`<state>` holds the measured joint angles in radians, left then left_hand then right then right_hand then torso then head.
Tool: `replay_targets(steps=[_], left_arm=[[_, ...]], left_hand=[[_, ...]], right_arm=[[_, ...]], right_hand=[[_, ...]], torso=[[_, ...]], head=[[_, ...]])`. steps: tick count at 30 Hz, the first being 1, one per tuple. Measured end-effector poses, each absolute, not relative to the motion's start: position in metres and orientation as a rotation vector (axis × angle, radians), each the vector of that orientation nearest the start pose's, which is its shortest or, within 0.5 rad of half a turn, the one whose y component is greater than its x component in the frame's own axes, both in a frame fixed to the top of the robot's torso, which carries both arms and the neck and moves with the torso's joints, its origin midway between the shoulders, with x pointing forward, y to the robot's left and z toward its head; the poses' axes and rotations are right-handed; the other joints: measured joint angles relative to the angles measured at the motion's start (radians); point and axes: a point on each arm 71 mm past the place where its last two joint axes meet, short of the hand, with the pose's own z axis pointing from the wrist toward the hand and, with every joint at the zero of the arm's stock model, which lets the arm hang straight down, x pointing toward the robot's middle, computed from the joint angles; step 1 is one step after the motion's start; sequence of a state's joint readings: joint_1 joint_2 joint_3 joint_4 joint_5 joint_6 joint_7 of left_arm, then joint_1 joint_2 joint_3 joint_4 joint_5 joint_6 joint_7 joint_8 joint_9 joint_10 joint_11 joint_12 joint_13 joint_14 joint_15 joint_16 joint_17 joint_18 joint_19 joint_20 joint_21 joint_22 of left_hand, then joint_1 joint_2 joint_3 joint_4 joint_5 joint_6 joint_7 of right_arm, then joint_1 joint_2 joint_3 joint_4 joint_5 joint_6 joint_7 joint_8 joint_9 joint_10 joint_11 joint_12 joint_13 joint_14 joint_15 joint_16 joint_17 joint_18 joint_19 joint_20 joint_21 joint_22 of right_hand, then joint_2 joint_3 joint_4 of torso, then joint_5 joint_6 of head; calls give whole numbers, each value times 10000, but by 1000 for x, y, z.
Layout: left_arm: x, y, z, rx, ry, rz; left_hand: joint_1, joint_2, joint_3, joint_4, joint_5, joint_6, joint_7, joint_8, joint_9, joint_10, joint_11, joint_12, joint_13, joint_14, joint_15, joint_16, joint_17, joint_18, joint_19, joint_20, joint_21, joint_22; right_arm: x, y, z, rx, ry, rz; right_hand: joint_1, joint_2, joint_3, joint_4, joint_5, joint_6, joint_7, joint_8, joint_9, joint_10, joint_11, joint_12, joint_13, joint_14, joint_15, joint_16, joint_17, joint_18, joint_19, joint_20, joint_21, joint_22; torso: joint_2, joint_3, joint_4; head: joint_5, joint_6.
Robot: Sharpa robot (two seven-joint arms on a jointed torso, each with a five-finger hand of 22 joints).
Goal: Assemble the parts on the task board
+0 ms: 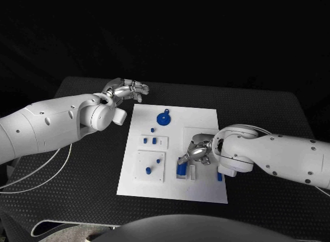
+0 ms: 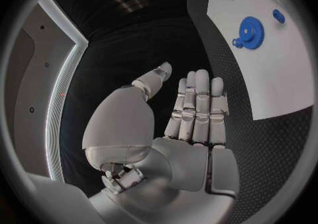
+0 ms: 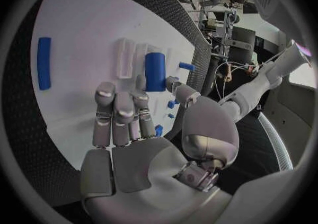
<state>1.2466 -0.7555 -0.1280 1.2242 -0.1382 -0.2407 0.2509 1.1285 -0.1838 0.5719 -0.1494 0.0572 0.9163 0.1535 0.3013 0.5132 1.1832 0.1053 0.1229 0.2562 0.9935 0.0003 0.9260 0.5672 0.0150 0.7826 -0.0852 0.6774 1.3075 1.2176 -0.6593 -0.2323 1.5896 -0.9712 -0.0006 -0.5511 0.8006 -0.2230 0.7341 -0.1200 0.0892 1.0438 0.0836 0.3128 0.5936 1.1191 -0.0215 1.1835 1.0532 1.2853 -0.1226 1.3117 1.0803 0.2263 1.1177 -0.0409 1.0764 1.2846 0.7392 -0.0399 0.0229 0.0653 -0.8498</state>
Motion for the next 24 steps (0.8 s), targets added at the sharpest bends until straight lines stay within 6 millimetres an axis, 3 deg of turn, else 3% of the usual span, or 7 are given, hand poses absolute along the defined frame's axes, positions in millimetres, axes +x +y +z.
replay_targets(steps=[3, 19, 24], left_arm=[[536, 255, -209, -10454, 15720, -12484], [536, 256, -209, -10466, 15730, -12471], [536, 256, -209, -10469, 15734, -12468]], left_hand=[[0, 0, 0, 0, 0, 0, 0, 0, 0, 0, 0, 0, 0, 0, 0, 0, -1, -1, 0, 0, 0, 0], [0, 0, 0, 0, 0, 0, 0, 0, -2, 0, -1, 0, -8, 0, 0, 0, 6, 0, 0, 0, 0, -1], [0, 0, 28, 28, 0, 0, 0, 0, -3, 0, -1, 0, -8, 0, 0, 0, 7, 0, 0, 0, 0, 5]], right_arm=[[418, -115, -276, 742, 24754, 5376], [415, -114, -277, 380, 24952, 5419], [415, -115, -277, 313, 24903, 5420]], right_hand=[[-18, -24, -13, -14, 0, 24, -17, 0, -187, 0, 0, 1, 1, -32, -10, -1, -3, 1, -1, 1, 0, 0], [-80, -86, -42, 15, -24, 20, -13, -1, -118, 1, 2, 2, 20, -51, -18, -21, -15, 10, -34, 34, 0, -20], [-238, -244, -26, 251, -234, 34, -4, -1, -126, -37, 41, -45, 43, -80, 12, -74, -77, 17, -34, 35, 0, -53]], torso=[[-2, 2, 2], [-4, 1, 3], [-1, 2, 6]], head=[[-13, -1], [-4, 7], [-9, 20]])
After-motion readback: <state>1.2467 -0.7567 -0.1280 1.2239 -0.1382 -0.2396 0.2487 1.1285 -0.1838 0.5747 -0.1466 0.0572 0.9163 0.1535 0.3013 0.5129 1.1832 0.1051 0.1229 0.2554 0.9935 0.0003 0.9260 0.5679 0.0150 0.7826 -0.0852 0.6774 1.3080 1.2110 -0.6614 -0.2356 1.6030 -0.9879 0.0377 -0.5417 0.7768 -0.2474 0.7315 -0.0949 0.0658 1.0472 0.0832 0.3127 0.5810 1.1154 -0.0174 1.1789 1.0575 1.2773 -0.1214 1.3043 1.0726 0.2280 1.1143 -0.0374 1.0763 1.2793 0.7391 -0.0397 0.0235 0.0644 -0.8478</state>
